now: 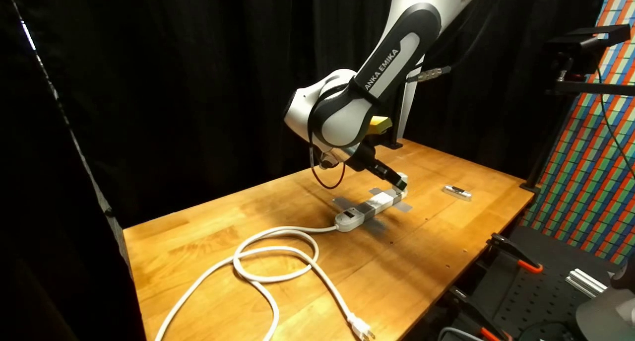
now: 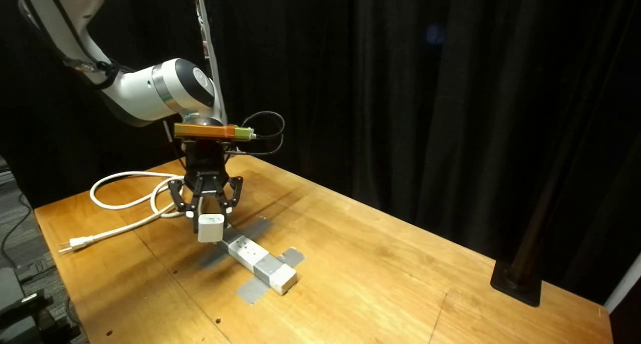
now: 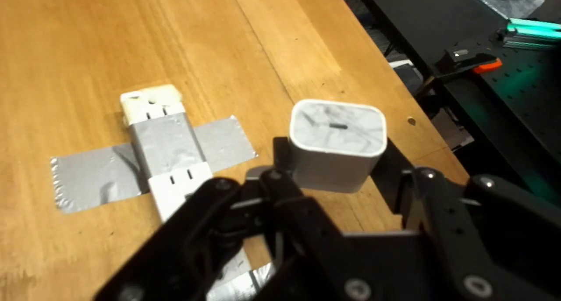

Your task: Move the charging adaptor backwards, place the adaptor on the extension cable

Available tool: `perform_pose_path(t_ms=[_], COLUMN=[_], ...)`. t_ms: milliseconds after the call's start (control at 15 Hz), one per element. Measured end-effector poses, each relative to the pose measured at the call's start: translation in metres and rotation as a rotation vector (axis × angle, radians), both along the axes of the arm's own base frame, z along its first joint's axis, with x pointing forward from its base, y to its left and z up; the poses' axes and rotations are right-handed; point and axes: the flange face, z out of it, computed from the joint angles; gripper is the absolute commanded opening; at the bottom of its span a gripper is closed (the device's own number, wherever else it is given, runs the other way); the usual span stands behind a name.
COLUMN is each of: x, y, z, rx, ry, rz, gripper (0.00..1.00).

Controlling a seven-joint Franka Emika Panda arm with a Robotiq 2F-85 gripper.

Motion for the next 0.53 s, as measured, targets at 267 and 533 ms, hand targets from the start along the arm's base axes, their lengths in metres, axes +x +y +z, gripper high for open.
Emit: perform_pose_path(t_ms=[267,533], x=[0.024,0.042], y=[-0.002,-0.005], z=[-0.016,-0.022], rx=[-0.011,-0.031], ry=[0.042,0.066], rz=[0.123,0.221], gripper=[0.23,0.23])
